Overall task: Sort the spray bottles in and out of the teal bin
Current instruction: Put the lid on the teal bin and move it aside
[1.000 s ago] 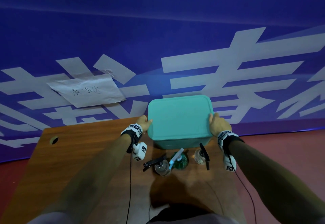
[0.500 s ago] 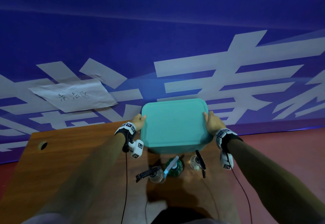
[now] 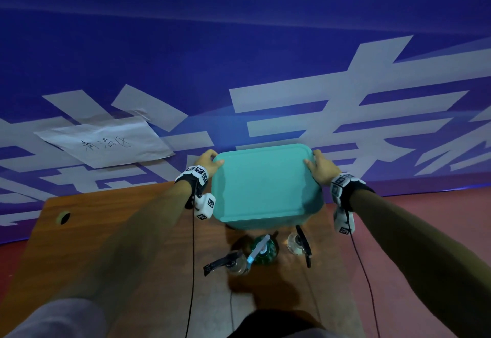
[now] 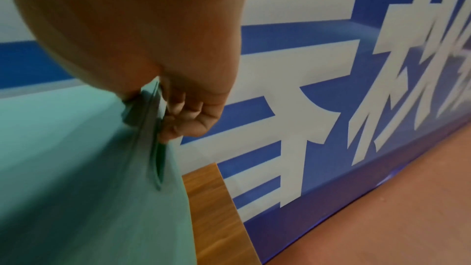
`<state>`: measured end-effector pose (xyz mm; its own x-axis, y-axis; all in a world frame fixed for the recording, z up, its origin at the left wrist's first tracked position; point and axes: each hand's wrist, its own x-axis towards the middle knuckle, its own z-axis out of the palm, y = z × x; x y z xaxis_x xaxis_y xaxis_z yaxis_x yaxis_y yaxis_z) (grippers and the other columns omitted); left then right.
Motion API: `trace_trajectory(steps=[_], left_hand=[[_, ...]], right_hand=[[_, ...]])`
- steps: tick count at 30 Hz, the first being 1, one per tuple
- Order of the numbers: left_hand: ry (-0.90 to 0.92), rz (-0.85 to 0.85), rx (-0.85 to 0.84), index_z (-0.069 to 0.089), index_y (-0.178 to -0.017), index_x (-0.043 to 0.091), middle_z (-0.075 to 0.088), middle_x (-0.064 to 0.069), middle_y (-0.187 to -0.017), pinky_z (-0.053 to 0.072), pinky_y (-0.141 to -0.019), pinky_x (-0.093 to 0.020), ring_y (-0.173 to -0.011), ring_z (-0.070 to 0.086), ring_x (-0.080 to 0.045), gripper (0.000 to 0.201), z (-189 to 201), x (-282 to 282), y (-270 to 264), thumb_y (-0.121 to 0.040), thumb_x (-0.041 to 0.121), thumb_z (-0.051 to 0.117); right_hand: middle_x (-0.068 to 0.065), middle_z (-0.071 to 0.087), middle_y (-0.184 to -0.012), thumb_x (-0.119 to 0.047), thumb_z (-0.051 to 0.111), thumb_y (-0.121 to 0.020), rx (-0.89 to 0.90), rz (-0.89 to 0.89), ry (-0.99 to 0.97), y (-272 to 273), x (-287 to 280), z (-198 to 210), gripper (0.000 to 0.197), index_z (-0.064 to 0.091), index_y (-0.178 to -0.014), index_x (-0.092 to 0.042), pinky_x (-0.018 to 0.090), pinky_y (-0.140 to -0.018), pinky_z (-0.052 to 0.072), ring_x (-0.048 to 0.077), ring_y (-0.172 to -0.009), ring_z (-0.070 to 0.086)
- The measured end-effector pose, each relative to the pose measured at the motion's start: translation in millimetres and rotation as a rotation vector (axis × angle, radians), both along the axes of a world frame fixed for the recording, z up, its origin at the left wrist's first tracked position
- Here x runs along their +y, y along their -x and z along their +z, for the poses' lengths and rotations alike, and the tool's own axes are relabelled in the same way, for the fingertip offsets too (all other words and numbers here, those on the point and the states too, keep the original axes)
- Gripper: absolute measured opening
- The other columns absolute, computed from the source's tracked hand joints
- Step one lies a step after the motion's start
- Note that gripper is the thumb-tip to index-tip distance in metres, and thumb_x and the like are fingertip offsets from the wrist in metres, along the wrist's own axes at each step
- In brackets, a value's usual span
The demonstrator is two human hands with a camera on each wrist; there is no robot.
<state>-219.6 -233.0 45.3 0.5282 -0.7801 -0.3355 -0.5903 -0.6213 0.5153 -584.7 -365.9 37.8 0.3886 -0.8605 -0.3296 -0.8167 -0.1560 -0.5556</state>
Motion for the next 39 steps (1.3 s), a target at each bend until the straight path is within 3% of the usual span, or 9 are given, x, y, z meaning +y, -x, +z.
trace_trajectory(steps=[3,6,12,15,19,23,27,34,39], left_hand=[[0.038,0.001,-0.039,0.062,-0.107,0.013,0.058,0.001,-0.099,0.041,-0.077,-0.029,-0.087,0.056,-0.024,0.025,-4,-10,2,-0.093,0.033,0.067],[0.108,0.01,0.032,0.065,-0.102,0.012,0.063,-0.003,-0.09,0.043,-0.073,-0.028,-0.082,0.059,-0.026,0.018,-11,-14,-1,-0.092,0.027,0.069],[0.213,0.118,0.369,0.067,-0.115,0.005,0.067,-0.008,-0.104,0.051,-0.089,-0.032,-0.096,0.061,-0.02,0.021,-22,-10,-6,-0.096,0.014,0.066],[0.209,0.153,0.465,0.067,-0.113,0.009,0.068,-0.009,-0.106,0.052,-0.09,-0.032,-0.097,0.063,-0.02,0.018,-25,-11,-10,-0.097,0.015,0.065],[0.154,0.1,0.449,0.068,-0.112,0.012,0.07,-0.01,-0.107,0.051,-0.093,-0.036,-0.098,0.064,-0.021,0.016,-28,-16,-16,-0.098,0.02,0.063],[0.168,0.136,0.481,0.068,-0.115,0.007,0.071,-0.01,-0.105,0.054,-0.079,-0.025,-0.093,0.065,-0.02,0.02,-29,-17,-16,-0.098,0.017,0.063],[0.169,0.135,0.478,0.069,-0.115,0.008,0.071,-0.012,-0.11,0.052,-0.095,-0.036,-0.098,0.066,-0.022,0.022,-33,-17,-18,-0.096,0.019,0.066],[0.186,0.142,0.478,0.069,-0.113,0.006,0.07,-0.012,-0.108,0.051,-0.099,-0.039,-0.102,0.065,-0.025,0.019,-33,-15,-13,-0.096,0.015,0.067],[0.132,0.247,0.552,0.07,-0.114,0.011,0.072,-0.012,-0.115,0.051,-0.103,-0.043,-0.111,0.067,-0.03,0.025,-34,-13,-14,-0.093,0.025,0.072]], right_hand=[[0.024,0.058,-0.132,-0.035,0.052,-0.103,-0.056,0.054,-0.011,-4,-12,11,0.056,0.033,-0.151,-0.014,0.04,-0.09,0.042,0.041,-0.121,0.056],[0.02,0.052,-0.143,-0.03,0.055,-0.102,-0.123,0.006,-0.017,-11,-18,12,0.052,0.04,-0.148,-0.013,0.037,-0.101,0.04,0.036,-0.128,0.051],[0.018,0.049,-0.147,-0.032,0.054,-0.102,-0.223,-0.108,-0.09,-30,-23,0,0.05,0.043,-0.146,-0.01,0.038,-0.108,0.038,0.035,-0.133,0.048],[0.017,0.056,-0.136,-0.033,0.054,-0.102,-0.234,-0.145,-0.074,-33,-30,-5,0.042,0.052,-0.136,-0.009,0.035,-0.1,0.041,0.034,-0.125,0.054],[0.011,0.06,-0.105,-0.028,0.055,-0.102,-0.289,-0.156,-0.02,-34,-36,-10,0.024,0.059,-0.113,-0.007,0.029,-0.08,0.038,0.028,-0.101,0.057],[0.008,0.06,-0.094,-0.023,0.056,-0.101,-0.342,-0.145,-0.005,-34,-38,-14,0.013,0.06,-0.101,-0.011,0.027,-0.079,0.036,0.022,-0.092,0.052],[0.007,0.06,-0.092,-0.021,0.057,-0.101,-0.345,-0.153,-0.008,-34,-38,-15,0.014,0.061,-0.099,-0.008,0.027,-0.078,0.037,0.022,-0.09,0.053],[0.009,0.06,-0.095,-0.028,0.054,-0.102,-0.249,-0.155,-0.022,-36,-38,-13,0.021,0.057,-0.101,-0.007,0.029,-0.076,0.037,0.026,-0.089,0.054],[0.011,0.06,-0.101,-0.032,0.052,-0.103,-0.205,-0.149,-0.039,-35,-37,-11,0.019,0.049,-0.096,-0.014,0.03,-0.077,0.036,0.027,-0.091,0.053]])
